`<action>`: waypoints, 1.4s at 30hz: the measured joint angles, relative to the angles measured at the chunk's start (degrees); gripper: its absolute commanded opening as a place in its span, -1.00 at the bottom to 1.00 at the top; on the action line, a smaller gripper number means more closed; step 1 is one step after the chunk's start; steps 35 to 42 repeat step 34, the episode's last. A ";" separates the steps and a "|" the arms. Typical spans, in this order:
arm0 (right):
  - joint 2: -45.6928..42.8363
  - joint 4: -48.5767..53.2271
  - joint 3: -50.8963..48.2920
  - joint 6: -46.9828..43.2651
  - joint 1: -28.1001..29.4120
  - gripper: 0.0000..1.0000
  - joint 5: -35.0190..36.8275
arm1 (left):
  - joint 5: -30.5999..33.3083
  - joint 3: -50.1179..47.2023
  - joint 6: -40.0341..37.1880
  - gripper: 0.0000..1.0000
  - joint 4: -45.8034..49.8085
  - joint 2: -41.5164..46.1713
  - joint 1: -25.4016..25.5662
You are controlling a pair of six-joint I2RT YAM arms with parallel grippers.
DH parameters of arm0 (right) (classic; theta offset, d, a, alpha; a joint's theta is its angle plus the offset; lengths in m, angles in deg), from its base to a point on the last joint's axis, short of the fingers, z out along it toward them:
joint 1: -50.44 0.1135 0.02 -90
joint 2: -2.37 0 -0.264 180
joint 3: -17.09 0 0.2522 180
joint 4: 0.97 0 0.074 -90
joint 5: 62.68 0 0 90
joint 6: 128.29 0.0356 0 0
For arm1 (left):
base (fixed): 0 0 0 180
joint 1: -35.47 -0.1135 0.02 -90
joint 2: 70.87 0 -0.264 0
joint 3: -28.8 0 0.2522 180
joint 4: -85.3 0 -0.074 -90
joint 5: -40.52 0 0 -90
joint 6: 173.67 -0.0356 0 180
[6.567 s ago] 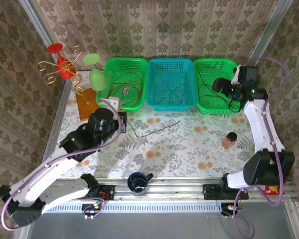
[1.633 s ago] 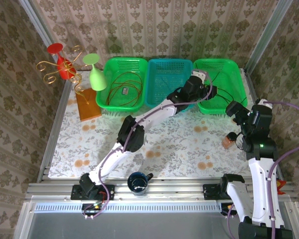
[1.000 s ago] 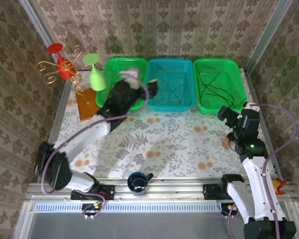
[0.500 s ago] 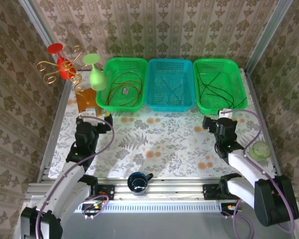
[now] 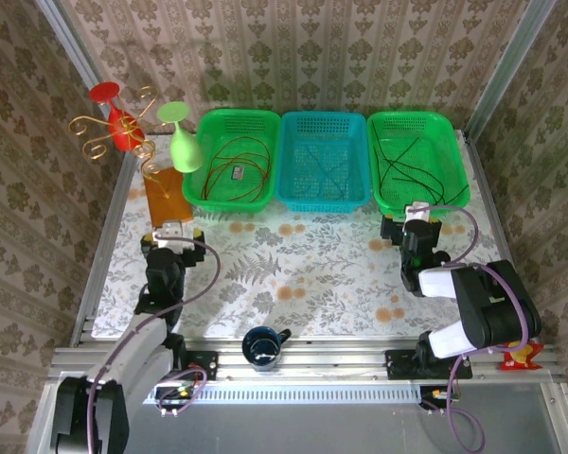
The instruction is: Untangle the cables
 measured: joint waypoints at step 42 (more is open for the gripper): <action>4.20 -2.95 2.60 0.02 -2.54 1.00 -3.80 | -4.59 12.87 -2.86 1.00 -25.55 -43.85 -8.22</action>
